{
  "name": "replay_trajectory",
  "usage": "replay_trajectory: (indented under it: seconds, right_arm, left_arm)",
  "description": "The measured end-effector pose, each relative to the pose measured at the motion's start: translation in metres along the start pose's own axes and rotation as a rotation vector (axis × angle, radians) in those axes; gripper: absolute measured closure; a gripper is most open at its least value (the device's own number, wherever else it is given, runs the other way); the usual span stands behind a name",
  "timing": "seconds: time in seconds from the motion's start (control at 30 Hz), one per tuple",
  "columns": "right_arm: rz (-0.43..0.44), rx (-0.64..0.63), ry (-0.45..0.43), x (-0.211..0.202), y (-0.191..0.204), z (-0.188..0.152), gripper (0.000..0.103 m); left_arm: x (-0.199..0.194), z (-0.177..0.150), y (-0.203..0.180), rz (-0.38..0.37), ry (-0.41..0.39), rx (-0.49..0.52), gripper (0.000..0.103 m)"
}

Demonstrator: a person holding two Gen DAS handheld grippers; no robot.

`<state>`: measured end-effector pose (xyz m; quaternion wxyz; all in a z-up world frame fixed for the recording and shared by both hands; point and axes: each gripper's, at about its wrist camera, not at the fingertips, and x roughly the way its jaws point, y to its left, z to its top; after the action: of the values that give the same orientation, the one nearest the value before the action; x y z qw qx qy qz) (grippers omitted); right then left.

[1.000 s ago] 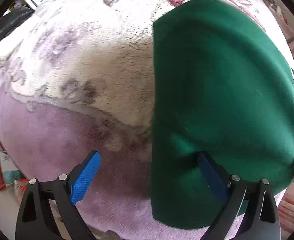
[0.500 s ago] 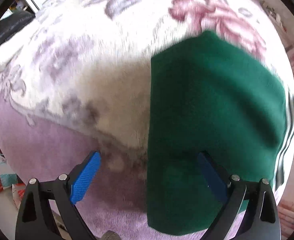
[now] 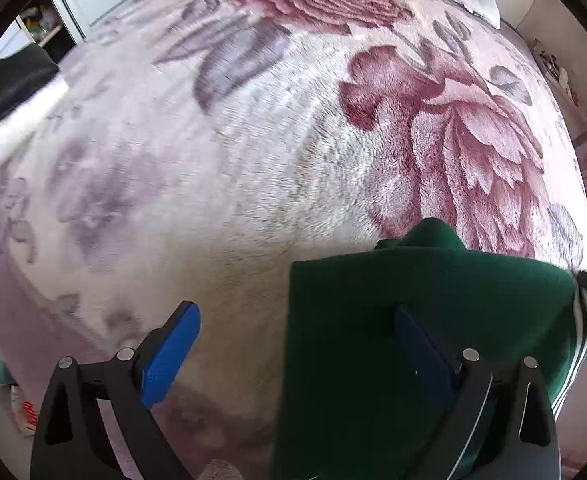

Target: Fold large clothes

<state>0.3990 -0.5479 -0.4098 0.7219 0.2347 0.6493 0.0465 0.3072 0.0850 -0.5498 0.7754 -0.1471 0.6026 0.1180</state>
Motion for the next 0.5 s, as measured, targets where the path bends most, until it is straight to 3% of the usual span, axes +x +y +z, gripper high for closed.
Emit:
replay_trajectory:
  seconds: [0.1, 0.17, 0.23, 0.3, 0.4, 0.5]
  right_arm:
    - [-0.081, -0.023, 0.155, 0.038, -0.009, 0.003, 0.101]
    - [-0.099, -0.068, 0.223, 0.041, -0.006, 0.001, 0.100]
    - [-0.083, -0.118, 0.253, 0.028, 0.000, -0.002, 0.086]
    - [-0.076, -0.153, 0.270, 0.011, -0.003, -0.012, 0.054]
    - [-0.051, -0.174, 0.335, -0.023, -0.027, -0.047, 0.047]
    - [-0.070, -0.135, 0.472, -0.018, -0.064, -0.095, 0.047]
  left_arm:
    - [0.010, 0.005, -0.004, 0.041, 0.011, 0.017, 0.002]
    - [0.010, 0.005, 0.002, 0.033, 0.021, 0.016, 0.002]
    - [0.007, 0.002, 0.008, 0.031, 0.020, 0.012, 0.002]
    - [0.002, -0.004, 0.013, 0.031, 0.012, 0.007, 0.002]
    - [-0.007, -0.020, 0.016, 0.046, 0.001, 0.006, 0.003]
    - [-0.015, -0.045, 0.018, 0.061, 0.012, 0.001, 0.003]
